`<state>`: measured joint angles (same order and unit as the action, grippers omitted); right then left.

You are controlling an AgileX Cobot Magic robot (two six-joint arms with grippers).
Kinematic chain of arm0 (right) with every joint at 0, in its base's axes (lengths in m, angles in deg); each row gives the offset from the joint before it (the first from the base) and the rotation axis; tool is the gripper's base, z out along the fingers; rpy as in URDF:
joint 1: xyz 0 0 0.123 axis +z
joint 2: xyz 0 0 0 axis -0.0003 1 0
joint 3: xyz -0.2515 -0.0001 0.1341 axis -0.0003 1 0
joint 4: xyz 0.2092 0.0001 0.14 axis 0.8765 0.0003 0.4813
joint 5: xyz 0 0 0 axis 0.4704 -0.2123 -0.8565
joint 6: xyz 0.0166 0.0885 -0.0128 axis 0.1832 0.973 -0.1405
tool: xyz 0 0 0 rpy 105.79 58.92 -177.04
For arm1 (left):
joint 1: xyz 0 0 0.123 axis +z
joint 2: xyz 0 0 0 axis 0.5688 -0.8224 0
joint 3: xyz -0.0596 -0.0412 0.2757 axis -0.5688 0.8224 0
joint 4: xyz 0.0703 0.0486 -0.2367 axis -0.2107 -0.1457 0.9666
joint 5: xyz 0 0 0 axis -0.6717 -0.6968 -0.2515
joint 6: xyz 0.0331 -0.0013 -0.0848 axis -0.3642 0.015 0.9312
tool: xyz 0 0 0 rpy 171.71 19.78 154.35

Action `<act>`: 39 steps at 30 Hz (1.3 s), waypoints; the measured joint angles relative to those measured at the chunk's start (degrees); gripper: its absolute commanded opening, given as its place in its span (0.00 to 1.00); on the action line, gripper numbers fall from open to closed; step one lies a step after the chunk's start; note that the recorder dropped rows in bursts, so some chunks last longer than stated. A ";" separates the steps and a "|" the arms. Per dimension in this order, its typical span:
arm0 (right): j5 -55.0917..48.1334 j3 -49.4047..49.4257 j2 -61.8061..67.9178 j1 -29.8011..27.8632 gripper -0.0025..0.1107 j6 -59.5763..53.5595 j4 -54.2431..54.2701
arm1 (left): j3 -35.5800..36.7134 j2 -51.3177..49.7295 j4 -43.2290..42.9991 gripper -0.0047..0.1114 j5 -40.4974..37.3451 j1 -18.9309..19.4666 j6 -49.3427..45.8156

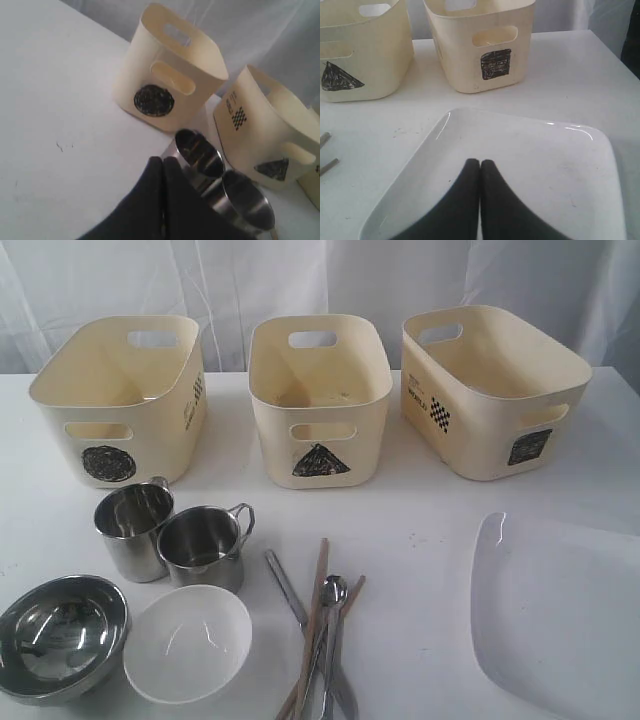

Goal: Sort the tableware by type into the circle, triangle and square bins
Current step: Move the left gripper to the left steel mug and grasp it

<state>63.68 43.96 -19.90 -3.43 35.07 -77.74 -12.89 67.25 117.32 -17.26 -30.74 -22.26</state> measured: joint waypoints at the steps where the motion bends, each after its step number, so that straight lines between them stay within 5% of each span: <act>1: 0.00 0.00 0.00 0.00 0.02 0.00 0.00 | 0.00 0.00 0.27 0.04 1.24 0.00 0.00; 10: 0.00 0.00 0.00 0.00 0.02 0.00 0.00 | -0.87 -1.21 4.08 0.04 24.09 0.00 -1.40; 16: 0.00 0.00 0.00 0.00 0.02 0.00 0.00 | -12.17 -13.65 20.50 0.04 30.62 0.00 -21.27; 19: 0.00 0.00 0.00 0.00 0.02 0.00 0.00 | -21.70 -24.17 25.51 0.04 23.83 0.00 -33.13; 25: 0.00 0.00 0.00 0.00 0.02 -0.07 0.00 | -39.64 -51.24 27.40 0.04 -3.78 0.00 -45.79; 29: 0.00 0.00 0.00 0.00 0.02 -0.07 0.00 | -45.13 -65.82 24.47 0.04 -16.34 0.00 -39.70; 32: 0.00 0.00 0.00 0.00 0.02 -0.07 0.00 | -47.73 -78.69 10.50 0.04 -27.36 0.00 -26.06; 39: 0.00 0.00 0.00 0.00 0.02 -0.14 0.00 | -48.24 -83.88 1.62 0.04 -29.51 0.00 -21.36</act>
<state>63.68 43.96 -19.90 -3.43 34.93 -77.74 -61.13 -16.63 118.94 -46.78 -30.74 -43.61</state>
